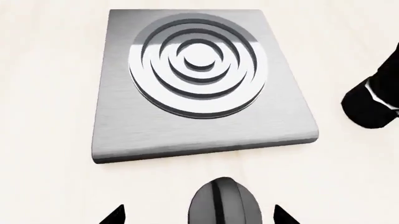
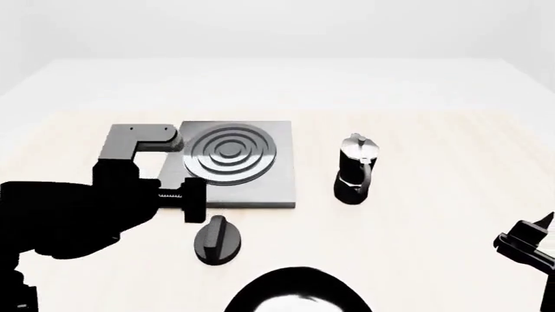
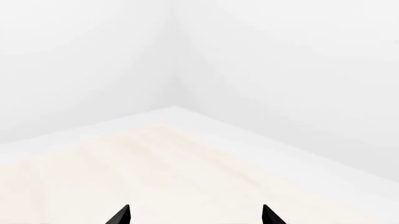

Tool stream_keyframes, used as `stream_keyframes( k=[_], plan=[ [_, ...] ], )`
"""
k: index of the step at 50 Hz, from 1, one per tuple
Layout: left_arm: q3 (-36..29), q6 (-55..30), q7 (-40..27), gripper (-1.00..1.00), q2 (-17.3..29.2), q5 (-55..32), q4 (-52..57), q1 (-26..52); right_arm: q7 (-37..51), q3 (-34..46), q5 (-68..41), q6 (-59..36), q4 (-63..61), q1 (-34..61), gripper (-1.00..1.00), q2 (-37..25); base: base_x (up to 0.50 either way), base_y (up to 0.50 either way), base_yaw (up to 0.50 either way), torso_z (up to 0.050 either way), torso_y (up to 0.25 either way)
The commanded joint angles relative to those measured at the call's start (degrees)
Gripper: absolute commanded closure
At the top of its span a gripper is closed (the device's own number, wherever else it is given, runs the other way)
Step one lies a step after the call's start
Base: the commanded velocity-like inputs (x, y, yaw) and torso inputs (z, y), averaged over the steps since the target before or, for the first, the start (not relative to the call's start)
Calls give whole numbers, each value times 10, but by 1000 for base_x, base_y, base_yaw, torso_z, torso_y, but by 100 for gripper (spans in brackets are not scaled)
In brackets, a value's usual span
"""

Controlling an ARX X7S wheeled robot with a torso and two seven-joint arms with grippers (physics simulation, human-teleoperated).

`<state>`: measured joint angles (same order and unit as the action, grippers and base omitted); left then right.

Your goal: Turn on the stove and put the frying pan on it.

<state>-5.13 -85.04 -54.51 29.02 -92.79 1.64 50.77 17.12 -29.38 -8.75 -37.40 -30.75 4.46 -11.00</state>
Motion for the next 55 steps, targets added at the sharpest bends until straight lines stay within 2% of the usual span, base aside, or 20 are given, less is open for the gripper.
stream_keyframes(
  k=[1,6,13,28,40,53,54,55],
  plan=[
    [-29,-18,91,-100,48,-12,-70,26,-2,7,-5,3,3,-2,-100,-2,0,0,0,0,0],
    [-50,3,170,-100,64,44,-81,26,-2,10,-6,3,4,-2,-100,-3,0,0,0,0,0],
    [-82,37,231,-100,68,103,-112,23,-2,17,-6,6,6,-3,-100,-4,0,0,0,0,0],
    [-130,87,284,-100,55,165,-156,-11,0,18,-11,6,3,-5,-100,-7,0,0,0,0,0],
    [-139,94,286,-100,58,175,-172,-13,3,21,-13,10,9,-5,-100,-8,0,0,0,0,0],
    [-171,112,323,-100,54,204,-198,-15,6,23,-18,7,8,-3,-100,-10,0,0,0,0,0],
    [-174,114,327,-100,53,208,-199,-15,6,25,-17,8,9,-3,-100,-10,0,0,0,0,0],
    [-233,148,401,-100,33,260,-241,-16,5,29,-18,1,8,1,-100,-13,0,0,0,0,0]
  ],
)
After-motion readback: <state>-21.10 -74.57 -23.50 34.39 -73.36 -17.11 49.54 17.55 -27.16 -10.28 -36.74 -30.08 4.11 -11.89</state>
